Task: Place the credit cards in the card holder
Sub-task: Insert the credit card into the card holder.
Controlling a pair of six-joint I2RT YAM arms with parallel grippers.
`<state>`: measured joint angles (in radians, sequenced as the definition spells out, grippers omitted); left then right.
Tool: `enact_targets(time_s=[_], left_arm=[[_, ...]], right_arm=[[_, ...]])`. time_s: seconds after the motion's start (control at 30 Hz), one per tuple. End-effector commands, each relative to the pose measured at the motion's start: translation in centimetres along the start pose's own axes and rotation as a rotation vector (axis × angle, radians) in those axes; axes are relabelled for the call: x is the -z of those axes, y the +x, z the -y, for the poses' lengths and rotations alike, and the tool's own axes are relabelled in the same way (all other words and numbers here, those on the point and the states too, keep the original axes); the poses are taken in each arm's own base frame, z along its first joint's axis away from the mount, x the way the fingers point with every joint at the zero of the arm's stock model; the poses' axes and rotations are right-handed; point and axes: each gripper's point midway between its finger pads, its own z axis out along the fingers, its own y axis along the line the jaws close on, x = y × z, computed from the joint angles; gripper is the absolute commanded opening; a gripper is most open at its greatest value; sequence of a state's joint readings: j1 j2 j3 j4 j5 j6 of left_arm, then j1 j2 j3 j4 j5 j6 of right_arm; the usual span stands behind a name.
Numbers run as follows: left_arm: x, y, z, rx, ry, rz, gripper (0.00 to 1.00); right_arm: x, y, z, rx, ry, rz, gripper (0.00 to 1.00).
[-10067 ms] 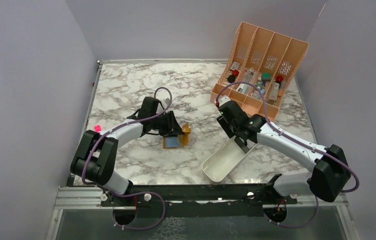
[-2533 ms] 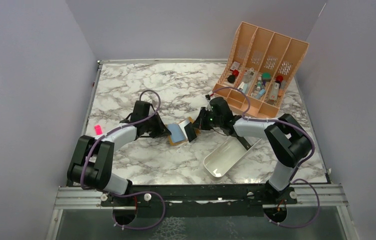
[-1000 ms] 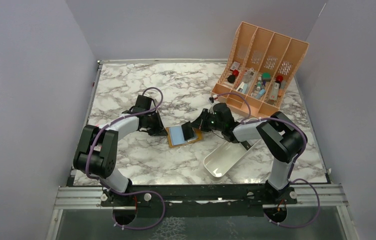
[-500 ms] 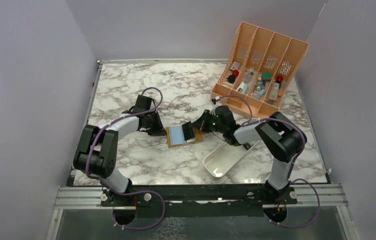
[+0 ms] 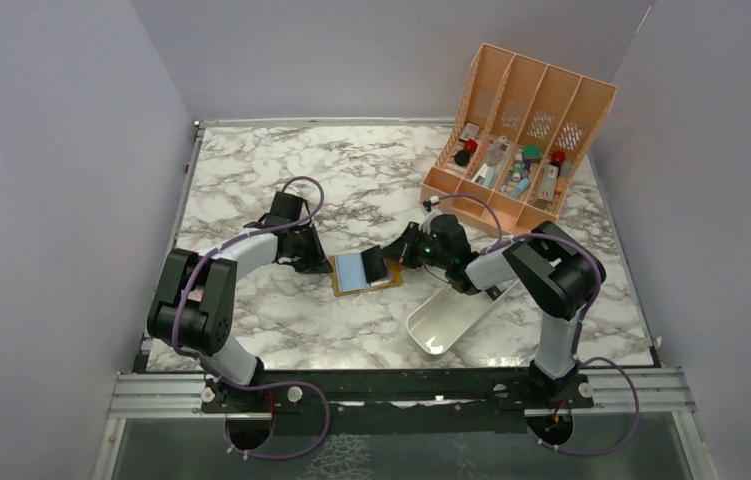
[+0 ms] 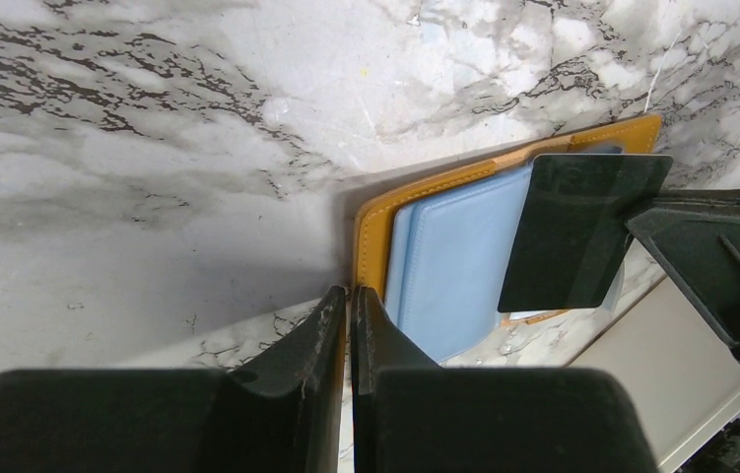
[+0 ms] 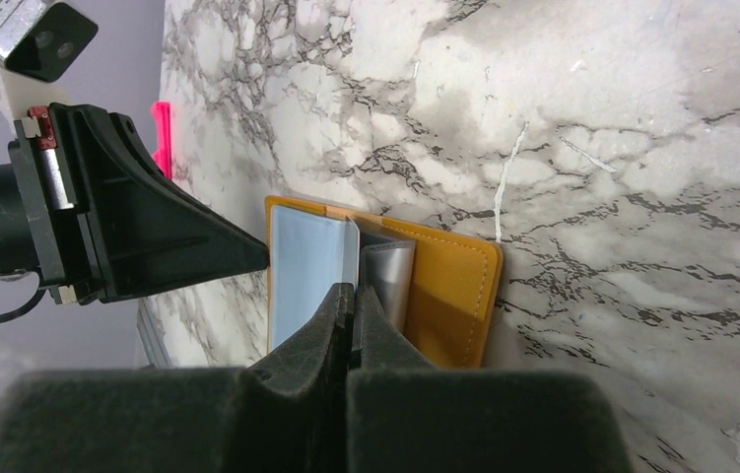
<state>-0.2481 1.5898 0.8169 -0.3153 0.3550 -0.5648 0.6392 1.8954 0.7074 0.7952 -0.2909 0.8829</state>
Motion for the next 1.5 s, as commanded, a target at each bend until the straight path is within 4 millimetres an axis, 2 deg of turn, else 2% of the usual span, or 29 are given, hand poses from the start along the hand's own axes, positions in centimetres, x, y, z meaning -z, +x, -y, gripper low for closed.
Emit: enact_targets(time_s=[0.0, 0.43, 1.27, 1.47], left_arm=[[-0.5, 0.2, -0.3, 0.014, -0.004, -0.005, 0.11], [-0.8, 0.5, -0.2, 0.023, 0.007, -0.009, 0.1], [-0.6, 0.9, -0.7, 0.045, -0.005, 0.01, 0.11], [-0.6, 1.2, -1.0, 0.052, -0.015, 0.013, 0.11]], right_arm=[[-0.2, 0.8, 0.4, -0.018, -0.021, -0.028, 0.01], [-0.1, 0.9, -0.3, -0.035, -0.049, -0.031, 0.01], [0.3, 1.9, 1.3, -0.147, 0.051, -0.056, 0.01], [0.7, 1.5, 1.3, -0.133, 0.068, -0.018, 0.01]])
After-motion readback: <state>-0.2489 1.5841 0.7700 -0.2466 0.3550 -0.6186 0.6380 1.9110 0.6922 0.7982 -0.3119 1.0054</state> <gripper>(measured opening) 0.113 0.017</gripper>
